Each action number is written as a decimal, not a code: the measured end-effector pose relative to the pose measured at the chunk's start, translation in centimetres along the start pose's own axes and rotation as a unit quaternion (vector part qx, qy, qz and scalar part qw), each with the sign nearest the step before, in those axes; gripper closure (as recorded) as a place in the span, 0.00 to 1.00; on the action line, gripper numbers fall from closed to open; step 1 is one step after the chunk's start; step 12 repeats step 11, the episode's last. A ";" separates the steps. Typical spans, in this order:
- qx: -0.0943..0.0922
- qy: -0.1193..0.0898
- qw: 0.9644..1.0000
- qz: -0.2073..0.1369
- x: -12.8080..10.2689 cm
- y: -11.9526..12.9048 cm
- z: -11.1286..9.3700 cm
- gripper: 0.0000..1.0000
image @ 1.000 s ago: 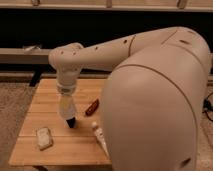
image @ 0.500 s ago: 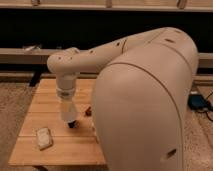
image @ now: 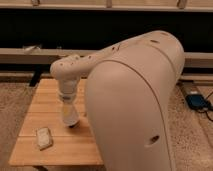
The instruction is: Place the ceramic cup over the eraser
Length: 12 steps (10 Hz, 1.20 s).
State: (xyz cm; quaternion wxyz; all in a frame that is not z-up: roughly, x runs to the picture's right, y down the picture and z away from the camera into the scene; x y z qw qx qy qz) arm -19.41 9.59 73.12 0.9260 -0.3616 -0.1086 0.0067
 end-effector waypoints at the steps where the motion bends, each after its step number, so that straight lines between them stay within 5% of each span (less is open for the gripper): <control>1: -0.001 0.001 1.000 0.001 0.0 0.0 0.3 0.20; 7: -0.007 0.010 1.000 0.006 0.3 -0.2 1.5 0.20; 10: -0.018 -0.017 0.999 0.026 0.7 -1.0 1.3 0.20; 12: -0.020 -0.017 0.999 0.024 0.6 -0.9 1.3 0.20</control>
